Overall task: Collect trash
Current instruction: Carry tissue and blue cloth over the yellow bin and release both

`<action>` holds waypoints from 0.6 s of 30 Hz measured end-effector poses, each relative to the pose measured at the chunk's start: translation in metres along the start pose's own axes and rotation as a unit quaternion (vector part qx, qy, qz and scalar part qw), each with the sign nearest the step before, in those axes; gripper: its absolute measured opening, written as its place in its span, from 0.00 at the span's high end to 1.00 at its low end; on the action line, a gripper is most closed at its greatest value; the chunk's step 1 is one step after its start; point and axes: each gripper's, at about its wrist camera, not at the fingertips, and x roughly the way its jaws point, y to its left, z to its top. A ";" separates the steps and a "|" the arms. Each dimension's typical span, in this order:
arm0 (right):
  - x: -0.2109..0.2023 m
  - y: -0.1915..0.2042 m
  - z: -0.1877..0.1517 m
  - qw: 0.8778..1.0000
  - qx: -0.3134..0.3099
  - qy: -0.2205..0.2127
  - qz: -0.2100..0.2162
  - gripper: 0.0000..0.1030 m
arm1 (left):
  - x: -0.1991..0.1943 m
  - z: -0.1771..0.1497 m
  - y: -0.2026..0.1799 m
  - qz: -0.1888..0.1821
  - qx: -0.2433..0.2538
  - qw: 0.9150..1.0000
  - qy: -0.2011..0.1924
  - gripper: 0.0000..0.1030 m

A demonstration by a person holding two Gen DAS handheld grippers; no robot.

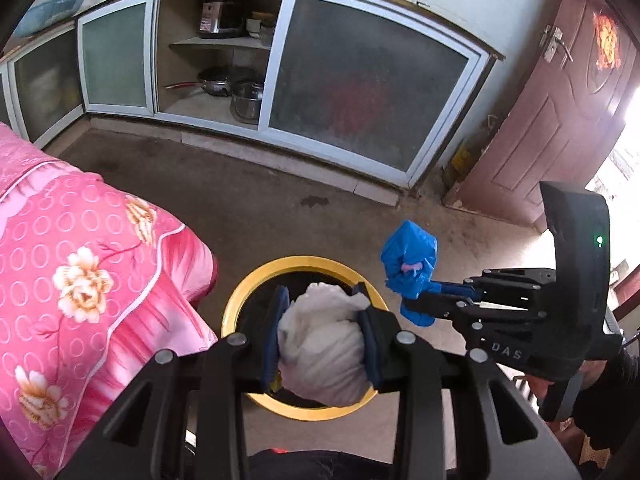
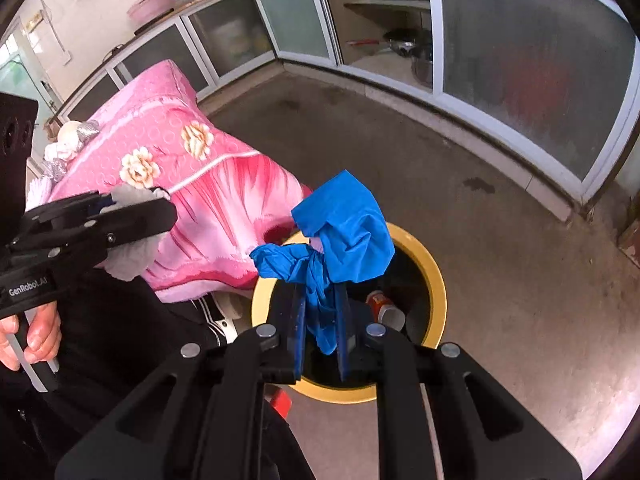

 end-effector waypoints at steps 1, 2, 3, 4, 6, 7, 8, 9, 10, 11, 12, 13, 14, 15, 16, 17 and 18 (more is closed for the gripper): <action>0.003 -0.001 -0.001 1.000 0.001 0.003 -0.002 0.88 | 0.001 -0.001 0.000 0.001 0.001 1.000 0.002 0.70; 0.005 -0.003 -0.001 1.000 0.003 0.004 -0.004 0.88 | 0.005 0.000 0.001 0.001 0.000 1.000 0.005 0.70; 0.008 -0.004 -0.001 1.000 0.004 0.008 -0.005 0.88 | 0.009 0.000 0.002 0.001 -0.003 1.000 0.009 0.69; 0.011 -0.004 -0.001 1.000 0.004 0.010 -0.008 0.88 | 0.012 0.001 0.002 0.000 -0.004 1.000 0.011 0.69; 0.017 -0.006 0.000 1.000 0.000 0.012 -0.017 0.88 | 0.018 0.001 0.004 0.004 -0.006 1.000 0.018 0.69; 0.021 -0.007 0.000 1.000 -0.002 0.015 -0.018 0.88 | 0.021 0.001 0.004 0.005 -0.006 1.000 0.021 0.69; 0.024 -0.007 0.000 1.000 0.000 0.017 -0.017 0.88 | 0.026 0.003 0.005 0.006 -0.008 1.000 0.024 0.69; 0.028 -0.008 0.001 1.000 0.002 0.022 -0.015 0.88 | 0.029 0.003 0.006 0.008 -0.010 1.000 0.026 0.69; 0.030 -0.008 0.001 1.000 0.002 0.024 -0.015 0.88 | 0.030 0.003 0.006 0.009 -0.011 1.000 0.027 0.69; 0.033 -0.009 0.001 1.000 0.002 0.026 -0.017 0.88 | 0.033 0.004 0.007 0.007 -0.014 0.999 0.029 0.69; 0.035 -0.009 0.001 0.999 0.002 0.028 -0.019 0.88 | 0.034 0.004 0.007 0.008 -0.015 0.999 0.031 0.69; 0.037 -0.010 0.001 0.999 0.002 0.029 -0.019 0.88 | 0.036 0.004 0.006 0.009 -0.015 0.999 0.034 0.68; 0.039 -0.010 0.001 0.999 0.002 0.032 -0.020 0.88 | 0.039 0.004 0.006 0.014 -0.014 0.999 0.036 0.68; 0.040 -0.011 0.001 0.999 0.002 0.034 -0.021 0.88 | 0.041 0.004 0.005 0.017 -0.013 0.999 0.038 0.67; 0.042 -0.012 0.001 0.999 0.004 0.039 -0.022 0.88 | 0.043 0.004 0.005 0.018 -0.013 0.999 0.040 0.67; 0.043 -0.013 0.001 0.999 0.006 0.045 -0.021 0.87 | 0.044 0.004 0.006 0.019 -0.015 0.999 0.041 0.60; 0.046 -0.016 0.000 0.998 0.010 0.053 -0.024 0.84 | 0.046 0.003 0.007 0.019 -0.018 0.999 0.042 0.48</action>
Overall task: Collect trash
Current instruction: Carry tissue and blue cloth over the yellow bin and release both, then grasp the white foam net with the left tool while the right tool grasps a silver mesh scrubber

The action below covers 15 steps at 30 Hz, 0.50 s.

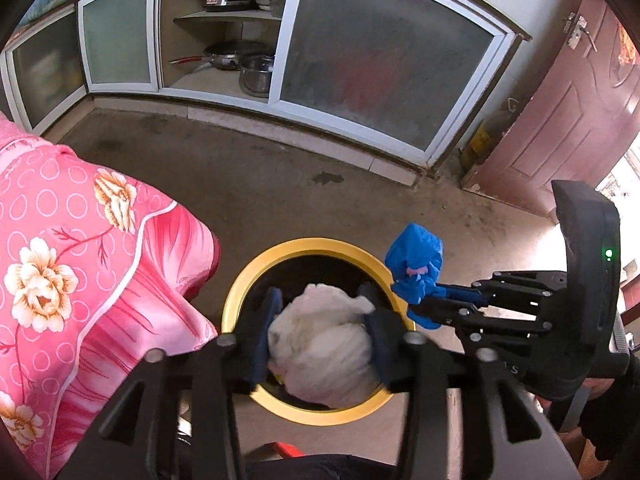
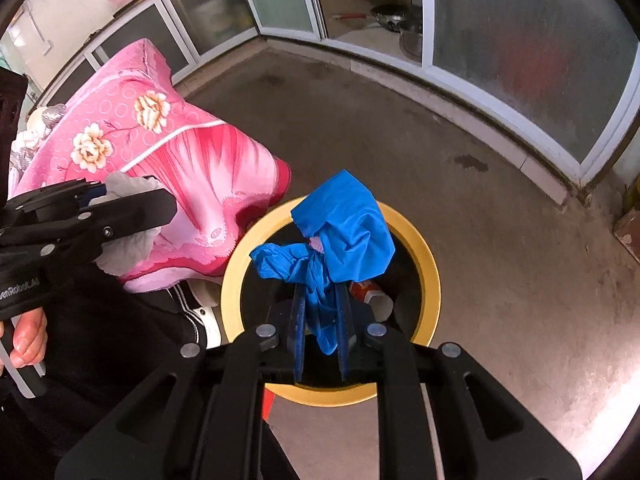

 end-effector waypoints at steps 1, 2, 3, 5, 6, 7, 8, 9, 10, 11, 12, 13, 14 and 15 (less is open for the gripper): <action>0.002 -0.003 -0.001 1.000 0.004 0.003 -0.006 0.77 | 0.000 0.000 0.001 0.000 -0.003 1.000 -0.001 0.39; 0.003 -0.005 -0.002 1.000 0.008 0.004 -0.008 0.72 | 0.000 -0.001 0.002 0.000 -0.009 1.000 -0.006 0.26; 0.004 -0.009 -0.003 1.000 0.012 0.005 -0.008 0.59 | -0.002 -0.001 0.003 -0.001 -0.013 1.000 -0.011 0.22; 0.002 -0.018 -0.006 1.000 0.028 0.001 -0.014 0.47 | -0.003 -0.001 0.005 -0.008 -0.020 1.000 -0.012 0.17; 0.001 -0.022 -0.008 0.999 0.030 0.002 -0.017 0.46 | -0.004 0.000 0.006 -0.005 -0.023 1.000 -0.013 0.12; -0.001 -0.026 -0.009 0.999 0.032 0.002 -0.022 0.46 | -0.006 0.000 0.008 0.001 -0.027 0.999 -0.018 0.10; -0.003 -0.029 -0.010 0.999 0.034 0.000 -0.026 0.46 | -0.008 -0.001 0.009 0.002 -0.030 0.999 -0.021 0.10; -0.005 -0.032 -0.011 0.999 0.037 -0.002 -0.030 0.46 | -0.011 -0.001 0.011 -0.002 -0.034 0.999 -0.024 0.10; -0.007 -0.035 -0.012 0.999 0.038 -0.004 -0.031 0.46 | -0.014 -0.001 0.012 -0.007 -0.039 0.999 -0.027 0.10; -0.010 -0.037 -0.012 0.999 0.041 -0.008 -0.033 0.46 | -0.020 -0.001 0.014 -0.008 -0.047 0.998 -0.035 0.09; -0.014 -0.039 -0.012 0.998 0.042 -0.014 -0.036 0.46 | -0.026 -0.001 0.016 -0.006 -0.051 0.998 -0.040 0.08; -0.017 -0.039 -0.011 0.998 0.041 -0.019 -0.038 0.46 | -0.031 -0.001 0.018 -0.005 -0.054 0.998 -0.045 0.08; -0.021 -0.039 -0.010 0.998 0.038 -0.028 -0.037 0.46 | -0.040 -0.002 0.019 -0.006 -0.057 0.997 -0.054 0.08; -0.026 -0.038 -0.009 0.998 0.037 -0.037 -0.033 0.45 | -0.050 -0.003 0.021 -0.007 -0.059 0.996 -0.063 0.08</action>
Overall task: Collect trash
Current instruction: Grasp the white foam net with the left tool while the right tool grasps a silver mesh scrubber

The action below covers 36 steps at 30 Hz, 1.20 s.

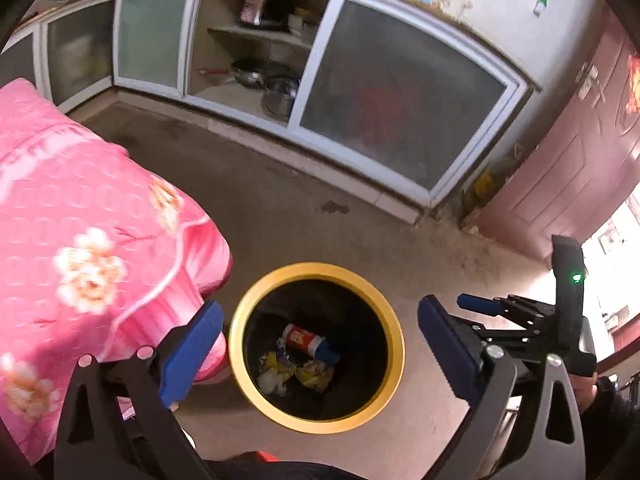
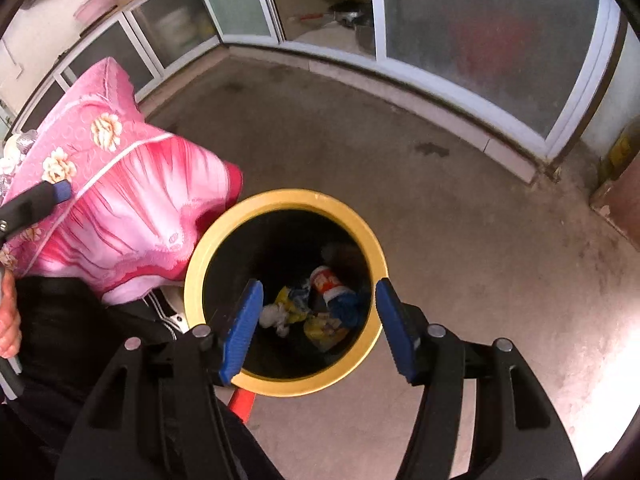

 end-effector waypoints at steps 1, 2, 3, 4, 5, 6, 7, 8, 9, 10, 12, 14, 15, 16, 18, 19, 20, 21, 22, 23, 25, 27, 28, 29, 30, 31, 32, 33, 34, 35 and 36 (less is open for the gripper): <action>-0.004 0.000 0.002 1.000 -0.001 -0.005 0.006 0.45 | -0.010 0.001 0.002 0.002 -0.002 1.000 -0.008 0.08; -0.008 0.003 0.005 1.000 -0.001 -0.014 0.015 0.45 | -0.025 0.003 0.005 0.008 -0.006 1.000 -0.018 0.08; -0.012 0.006 0.007 1.000 -0.002 -0.022 0.023 0.45 | -0.039 0.003 0.008 0.008 -0.008 1.000 -0.029 0.08; -0.016 0.010 0.010 0.999 -0.005 -0.029 0.031 0.43 | -0.054 0.003 0.011 0.008 -0.010 0.999 -0.041 0.08; -0.023 0.017 0.015 0.998 -0.012 -0.038 0.046 0.42 | -0.073 0.001 0.016 0.011 -0.013 0.998 -0.057 0.08; -0.028 0.024 0.020 0.997 -0.018 -0.048 0.060 0.39 | -0.094 -0.003 0.023 0.021 -0.018 0.997 -0.073 0.08; -0.034 0.033 0.025 0.995 -0.025 -0.056 0.075 0.38 | -0.119 -0.008 0.032 0.037 -0.026 0.995 -0.091 0.08; -0.038 0.040 0.030 0.994 -0.031 -0.061 0.086 0.37 | -0.140 -0.014 0.040 0.051 -0.035 0.992 -0.107 0.08; -0.041 0.051 0.037 0.992 -0.041 -0.066 0.098 0.36 | -0.156 -0.020 0.047 0.062 -0.042 0.990 -0.119 0.08; -0.045 0.065 0.044 0.990 -0.054 -0.073 0.110 0.36 | -0.174 -0.027 0.056 0.077 -0.050 0.987 -0.132 0.08; -0.052 0.093 0.056 0.984 -0.081 -0.085 0.136 0.34 | -0.213 -0.044 0.075 0.133 -0.061 0.976 -0.158 0.08; -0.058 0.127 0.070 0.977 -0.112 -0.098 0.155 0.34 | -0.243 -0.062 0.093 0.198 -0.069 0.962 -0.175 0.08; -0.060 0.147 0.077 0.972 -0.130 -0.104 0.168 0.34 | -0.256 -0.070 0.103 0.227 -0.078 0.954 -0.179 0.08; -0.062 0.161 0.081 0.968 -0.142 -0.107 0.178 0.34 | -0.263 -0.074 0.110 0.244 -0.084 0.949 -0.182 0.08; -0.062 0.203 0.094 0.956 -0.179 -0.111 0.204 0.34 | -0.278 -0.086 0.128 0.279 -0.105 0.937 -0.181 0.08; -0.061 0.230 0.102 0.948 -0.204 -0.117 0.213 0.34 | -0.282 -0.089 0.134 0.288 -0.114 0.934 -0.178 0.08; -0.060 0.247 0.106 0.943 -0.221 -0.121 0.218 0.34 | -0.285 -0.092 0.141 0.296 -0.126 0.931 -0.174 0.08; -0.057 0.268 0.112 0.936 -0.241 -0.121 0.225 0.34 | -0.286 -0.094 0.147 0.298 -0.133 0.930 -0.171 0.08; -0.055 0.283 0.115 0.932 -0.254 -0.117 0.230 0.34 | -0.286 -0.096 0.153 0.303 -0.140 0.928 -0.165 0.08; -0.047 0.307 0.122 0.926 -0.272 -0.111 0.236 0.34 | -0.286 -0.095 0.157 0.308 -0.145 0.926 -0.160 0.08; -0.037 0.339 0.129 0.920 -0.298 -0.104 0.234 0.33 | -0.283 -0.097 0.168 0.322 -0.151 0.923 -0.144 0.08; -0.025 0.371 0.138 0.913 -0.321 -0.095 0.233 0.33 | -0.278 -0.100 0.180 0.333 -0.149 0.923 -0.125 0.08; -0.020 0.384 0.142 0.910 -0.330 -0.090 0.234 0.33 | -0.274 -0.098 0.185 0.336 -0.146 0.923 -0.117 0.08; -0.015 0.398 0.145 0.907 -0.338 -0.088 0.234 0.33 | -0.273 -0.101 0.188 0.336 -0.144 0.924 -0.114 0.08; -0.011 0.408 0.148 0.905 -0.347 -0.087 0.231 0.33 | -0.268 -0.098 0.193 0.334 -0.143 0.925 -0.111 0.08; -0.007 0.419 0.150 0.903 -0.355 -0.084 0.227 0.33 | -0.265 -0.096 0.197 0.332 -0.143 0.926 -0.107 0.08; 0.000 0.432 0.153 0.900 -0.366 -0.080 0.223 0.33 | -0.262 -0.094 0.202 0.329 -0.146 0.927 -0.102 0.08; 0.005 0.441 0.155 0.898 -0.372 -0.077 0.219 0.33 | -0.259 -0.092 0.205 0.328 -0.151 0.927 -0.099 0.08; 0.008 0.444 0.156 0.897 -0.376 -0.075 0.217 0.33 | -0.257 -0.090 0.208 0.326 -0.156 0.928 -0.097 0.08; 0.013 0.451 0.158 0.896 -0.382 -0.073 0.215 0.33 | -0.255 -0.088 0.213 0.321 -0.161 0.929 -0.095 0.08; 0.018 0.458 0.161 0.895 -0.385 -0.070 0.213 0.33 | -0.253 -0.086 0.217 0.318 -0.163 0.929 -0.093 0.08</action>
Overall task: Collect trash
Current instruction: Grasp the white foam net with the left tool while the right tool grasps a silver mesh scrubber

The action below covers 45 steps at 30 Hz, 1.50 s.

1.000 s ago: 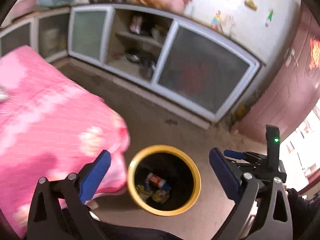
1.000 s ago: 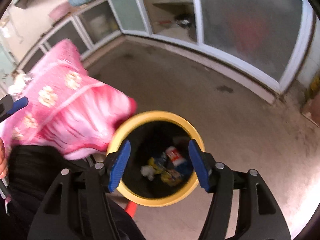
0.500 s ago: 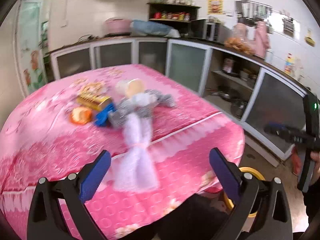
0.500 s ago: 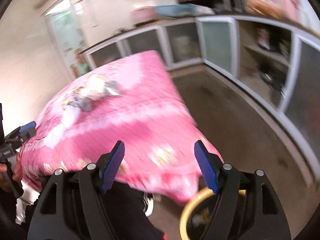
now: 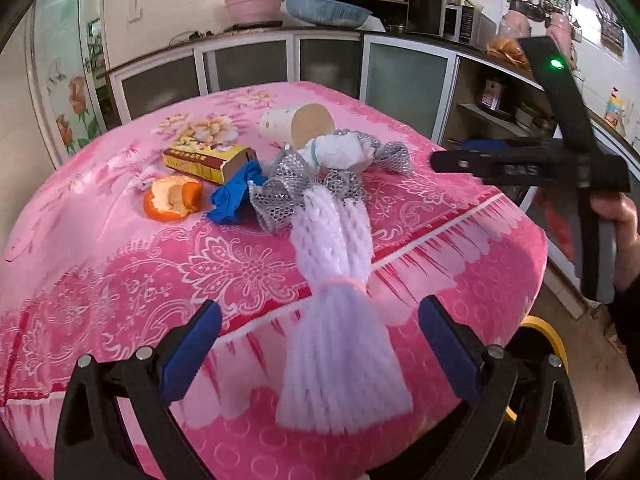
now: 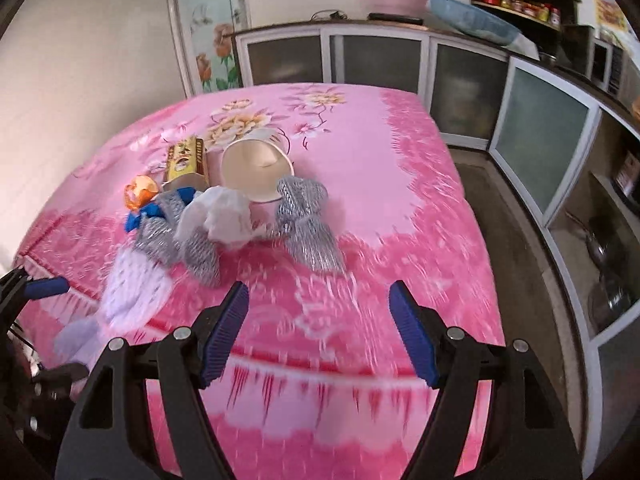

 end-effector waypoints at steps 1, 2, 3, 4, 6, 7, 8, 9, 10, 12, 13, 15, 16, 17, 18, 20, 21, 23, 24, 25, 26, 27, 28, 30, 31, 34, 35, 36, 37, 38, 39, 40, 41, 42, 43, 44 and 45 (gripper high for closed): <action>0.008 0.001 0.004 1.000 -0.002 0.004 0.000 0.33 | 0.004 0.001 0.000 -0.002 -0.001 1.000 0.003 0.08; 0.015 0.001 0.007 1.000 -0.004 0.008 -0.001 0.33 | 0.009 0.002 0.000 -0.003 0.000 1.000 0.009 0.08; 0.023 0.002 0.011 1.000 -0.006 0.013 -0.001 0.33 | 0.013 0.003 -0.001 -0.004 0.002 1.000 0.014 0.08; 0.029 0.002 0.013 1.000 -0.008 0.017 -0.002 0.33 | 0.018 0.004 -0.001 -0.003 0.004 1.000 0.019 0.08; 0.042 0.003 0.018 1.000 -0.010 0.027 0.000 0.33 | 0.029 0.005 0.000 -0.005 0.004 0.999 0.033 0.08; 0.048 0.004 0.020 0.999 -0.011 0.031 -0.001 0.33 | 0.035 0.006 0.001 -0.010 0.000 0.999 0.041 0.08; 0.054 0.004 0.022 0.999 -0.013 0.035 -0.003 0.33 | 0.039 0.006 0.002 -0.014 -0.004 0.999 0.047 0.08; 0.059 0.004 0.023 0.999 -0.013 0.038 -0.003 0.33 | 0.043 0.007 0.004 -0.018 -0.009 0.998 0.052 0.08; 0.063 0.004 0.025 0.999 -0.011 0.042 0.000 0.34 | 0.045 0.007 0.004 -0.019 -0.010 0.998 0.052 0.08; 0.070 0.005 0.025 0.999 -0.012 0.050 0.000 0.38 | 0.047 0.009 0.005 -0.022 -0.007 0.999 0.047 0.08; 0.073 0.005 0.025 0.998 -0.014 0.053 -0.002 0.47 | 0.048 0.010 0.006 -0.023 -0.009 0.999 0.048 0.08; 0.075 0.007 0.024 0.998 -0.016 0.056 -0.011 0.68 | 0.051 0.011 0.011 -0.010 -0.021 0.999 0.047 0.30; 0.075 0.007 0.024 0.998 -0.015 0.055 -0.011 0.71 | 0.050 0.012 0.015 0.001 -0.028 0.999 0.044 0.39; 0.076 0.007 0.023 0.998 -0.012 0.055 -0.011 0.75 | 0.049 0.012 0.018 0.000 -0.032 0.999 0.043 0.60; 0.076 0.008 0.023 0.998 -0.011 0.056 -0.013 0.78 | 0.049 0.013 0.022 -0.010 -0.038 0.998 0.042 0.66; 0.076 0.008 0.021 0.998 -0.010 0.053 -0.017 0.81 | 0.047 0.013 0.031 -0.024 -0.059 0.997 0.044 0.72; 0.074 0.008 0.021 0.999 -0.005 0.049 -0.019 0.82 | 0.047 0.012 0.032 -0.026 -0.063 0.997 0.045 0.74; 0.067 0.005 0.021 0.999 0.009 0.042 -0.012 0.83 | 0.041 0.012 0.034 -0.032 -0.071 0.996 0.042 0.74; 0.061 0.004 0.021 0.999 0.014 0.037 -0.006 0.83 | 0.038 0.012 0.034 -0.036 -0.073 0.996 0.040 0.74; 0.053 0.004 0.022 0.999 0.016 0.029 -0.007 0.83 | 0.032 0.012 0.033 -0.039 -0.072 0.996 0.037 0.74; 0.048 0.004 0.023 1.000 0.014 0.024 -0.010 0.83 | 0.027 0.011 0.033 -0.038 -0.071 0.996 0.034 0.74; 0.042 0.004 0.024 1.000 0.013 0.020 -0.010 0.83 | 0.022 0.009 0.032 -0.038 -0.070 0.996 0.032 0.74; 0.036 0.003 0.024 1.000 0.014 0.016 -0.008 0.83 | 0.017 0.008 0.031 -0.040 -0.068 0.996 0.031 0.74; 0.022 0.001 0.024 1.000 0.019 0.007 -0.009 0.83 | 0.005 0.003 0.031 -0.042 -0.064 0.997 0.026 0.74; 0.014 -0.001 0.024 1.000 0.021 0.001 -0.010 0.83 | 0.000 0.002 0.031 -0.041 -0.062 0.997 0.023 0.74; -0.002 -0.005 0.020 0.999 0.028 -0.011 -0.015 0.83 | -0.018 -0.004 0.034 -0.042 -0.060 0.997 0.009 0.74; -0.010 -0.007 0.018 0.999 0.031 -0.016 -0.017 0.83 | -0.025 -0.005 0.034 -0.044 -0.060 0.997 0.002 0.74; -0.014 -0.008 0.016 0.999 0.033 -0.020 -0.018 0.83 | -0.030 -0.006 0.035 -0.046 -0.058 0.997 -0.003 0.74; -0.022 -0.010 0.012 0.999 0.036 -0.024 -0.019 0.83 | -0.036 -0.006 0.034 -0.044 -0.056 0.997 -0.009 0.74; -0.028 -0.010 0.010 0.999 0.039 -0.027 -0.019 0.83 | -0.042 -0.006 0.034 -0.043 -0.053 0.998 -0.017 0.74; -0.035 -0.012 0.006 0.998 0.044 -0.032 -0.018 0.83 | -0.048 -0.006 0.032 -0.045 -0.051 0.997 -0.023 0.74; -0.044 -0.013 0.002 0.998 0.048 -0.037 -0.018 0.83 | -0.052 -0.006 0.032 -0.048 -0.049 0.997 -0.027 0.74; -0.050 -0.014 -0.002 0.998 0.051 -0.040 -0.018 0.83 | -0.058 -0.005 0.030 -0.051 -0.045 0.997 -0.033 0.74; -0.060 -0.016 -0.008 0.997 0.055 -0.046 -0.019 0.83 | -0.061 -0.005 0.027 -0.054 -0.041 0.997 -0.037 0.74; -0.069 -0.019 -0.013 0.997 0.060 -0.050 -0.019 0.83 | -0.066 -0.004 0.022 -0.060 -0.033 0.997 -0.043 0.74; -0.080 -0.022 -0.020 0.996 0.064 -0.053 -0.019 0.83 | -0.069 -0.004 0.017 -0.066 -0.025 0.996 -0.047 0.74; -0.090 -0.025 -0.027 0.996 0.068 -0.058 -0.022 0.83 | -0.071 -0.002 0.010 -0.072 -0.015 0.996 -0.050 0.74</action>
